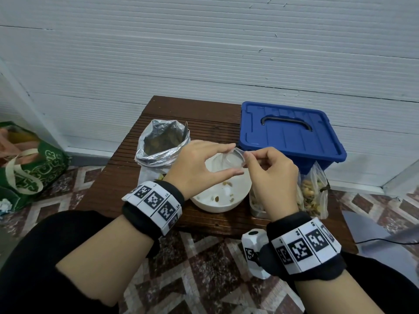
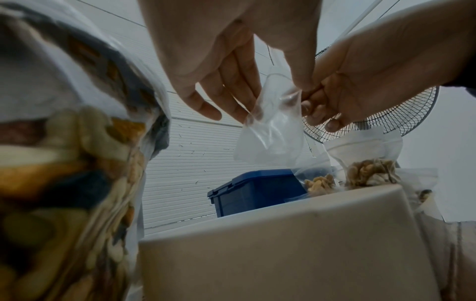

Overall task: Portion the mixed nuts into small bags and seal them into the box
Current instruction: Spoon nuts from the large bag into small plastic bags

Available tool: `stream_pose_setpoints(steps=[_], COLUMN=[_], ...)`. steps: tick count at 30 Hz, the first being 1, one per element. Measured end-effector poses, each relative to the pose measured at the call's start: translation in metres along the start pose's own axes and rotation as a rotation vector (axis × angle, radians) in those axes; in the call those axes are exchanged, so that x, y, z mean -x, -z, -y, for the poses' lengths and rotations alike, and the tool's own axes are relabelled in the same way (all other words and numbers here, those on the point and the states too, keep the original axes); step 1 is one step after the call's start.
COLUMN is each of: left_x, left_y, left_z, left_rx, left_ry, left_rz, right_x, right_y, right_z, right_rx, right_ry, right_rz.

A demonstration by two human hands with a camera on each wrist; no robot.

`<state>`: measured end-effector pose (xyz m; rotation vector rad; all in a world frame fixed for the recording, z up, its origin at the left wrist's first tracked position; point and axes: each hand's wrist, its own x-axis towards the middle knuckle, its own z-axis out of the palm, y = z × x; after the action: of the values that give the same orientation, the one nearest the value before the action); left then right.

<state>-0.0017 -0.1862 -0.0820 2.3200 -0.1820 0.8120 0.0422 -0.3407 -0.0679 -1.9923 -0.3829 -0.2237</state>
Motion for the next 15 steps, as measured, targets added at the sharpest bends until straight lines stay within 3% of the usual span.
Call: stream_pose_setpoints(steps=[6, 15], left_x=[0.004, -0.02], left_y=[0.0, 0.058], left_z=[0.001, -0.014], left_rx=[-0.054, 0.067], left_ry=[-0.062, 0.081], left_rz=[-0.063, -0.221], right_x=[-0.002, -0.009], right_y=[0.004, -0.004], right_z=[0.011, 0.038], right_rx=[-0.025, -0.242], right_ry=[-0.032, -0.024], right_rz=[0.023, 0.036])
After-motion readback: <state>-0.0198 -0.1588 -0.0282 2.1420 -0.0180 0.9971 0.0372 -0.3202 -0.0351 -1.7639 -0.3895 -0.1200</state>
